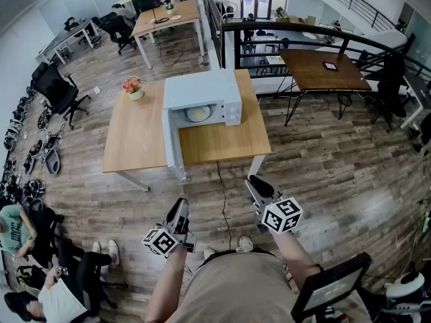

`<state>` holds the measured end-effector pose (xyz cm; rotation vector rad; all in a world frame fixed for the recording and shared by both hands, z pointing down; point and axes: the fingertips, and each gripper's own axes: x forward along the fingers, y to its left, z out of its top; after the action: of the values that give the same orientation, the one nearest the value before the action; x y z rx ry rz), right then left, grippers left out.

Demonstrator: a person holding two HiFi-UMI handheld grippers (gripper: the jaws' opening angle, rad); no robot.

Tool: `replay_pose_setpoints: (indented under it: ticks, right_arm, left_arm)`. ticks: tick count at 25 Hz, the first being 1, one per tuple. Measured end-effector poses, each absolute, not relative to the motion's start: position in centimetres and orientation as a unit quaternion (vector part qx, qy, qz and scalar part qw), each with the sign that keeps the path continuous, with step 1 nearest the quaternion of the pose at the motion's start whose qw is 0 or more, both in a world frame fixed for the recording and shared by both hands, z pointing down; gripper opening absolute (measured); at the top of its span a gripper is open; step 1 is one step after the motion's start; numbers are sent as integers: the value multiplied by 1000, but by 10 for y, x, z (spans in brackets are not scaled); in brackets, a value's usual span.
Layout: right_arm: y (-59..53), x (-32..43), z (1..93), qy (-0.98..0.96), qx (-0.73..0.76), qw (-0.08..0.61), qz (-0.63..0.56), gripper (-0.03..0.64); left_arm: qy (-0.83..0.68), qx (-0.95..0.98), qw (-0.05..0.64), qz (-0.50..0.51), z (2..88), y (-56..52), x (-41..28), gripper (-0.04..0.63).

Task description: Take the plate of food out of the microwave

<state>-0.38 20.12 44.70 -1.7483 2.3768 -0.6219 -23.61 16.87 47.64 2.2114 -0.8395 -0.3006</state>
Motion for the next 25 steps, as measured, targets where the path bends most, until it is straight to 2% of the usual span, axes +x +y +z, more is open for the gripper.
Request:
replay_pose_setpoints:
  ticks: [7, 16, 25]
  right_arm:
    - [190, -8, 450, 802, -536, 64, -253, 92]
    - [214, 37, 457, 815, -488, 105, -293, 100]
    - [227, 69, 479, 805, -494, 106, -311, 100]
  left_arm:
    - [-333, 861, 360, -135, 462, 164, -234, 77]
    - [-346, 858, 358, -126, 479, 186, -181, 77]
    - [-343, 837, 403, -138, 503, 199, -149, 77]
